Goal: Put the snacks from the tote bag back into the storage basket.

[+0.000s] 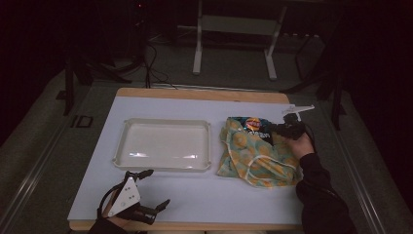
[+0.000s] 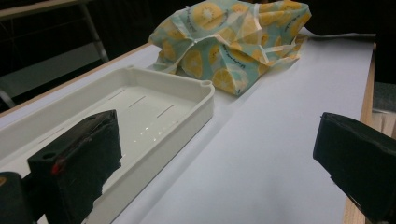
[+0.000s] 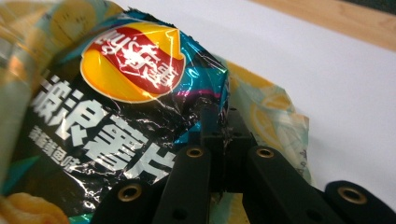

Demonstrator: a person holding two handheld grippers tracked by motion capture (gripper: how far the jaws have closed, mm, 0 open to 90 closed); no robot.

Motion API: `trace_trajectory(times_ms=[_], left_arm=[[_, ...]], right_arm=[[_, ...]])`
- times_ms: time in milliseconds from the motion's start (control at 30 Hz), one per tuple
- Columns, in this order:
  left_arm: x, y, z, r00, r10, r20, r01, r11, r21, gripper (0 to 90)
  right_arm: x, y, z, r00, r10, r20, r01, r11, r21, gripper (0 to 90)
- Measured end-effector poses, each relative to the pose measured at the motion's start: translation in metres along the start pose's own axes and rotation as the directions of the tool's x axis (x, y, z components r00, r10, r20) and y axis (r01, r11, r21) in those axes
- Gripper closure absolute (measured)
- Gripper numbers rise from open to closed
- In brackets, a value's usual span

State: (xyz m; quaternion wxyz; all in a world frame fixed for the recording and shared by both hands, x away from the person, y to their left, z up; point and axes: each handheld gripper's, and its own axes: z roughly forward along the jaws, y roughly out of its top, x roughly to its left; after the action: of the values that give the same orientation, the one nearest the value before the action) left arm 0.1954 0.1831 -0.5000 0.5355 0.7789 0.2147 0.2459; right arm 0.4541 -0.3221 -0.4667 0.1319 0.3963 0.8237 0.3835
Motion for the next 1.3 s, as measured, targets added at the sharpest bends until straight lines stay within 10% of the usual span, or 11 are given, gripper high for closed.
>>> trace_trajectory(times_ms=[833,1300], left_arm=[[0.0,0.001,0.0,1.0,-0.002,-0.006,0.002,1.0,-0.002,1.4],[-0.001,0.001,0.001,1.0,0.001,-0.003,-0.001,1.0,-0.003,1.4]], right_arm=[[0.022,0.035,-0.08,0.9929,-0.117,0.018,0.119,0.978,-0.173,90.0],[0.027,0.064,-0.12,0.9847,-0.142,0.102,0.163,0.955,-0.248,90.0]])
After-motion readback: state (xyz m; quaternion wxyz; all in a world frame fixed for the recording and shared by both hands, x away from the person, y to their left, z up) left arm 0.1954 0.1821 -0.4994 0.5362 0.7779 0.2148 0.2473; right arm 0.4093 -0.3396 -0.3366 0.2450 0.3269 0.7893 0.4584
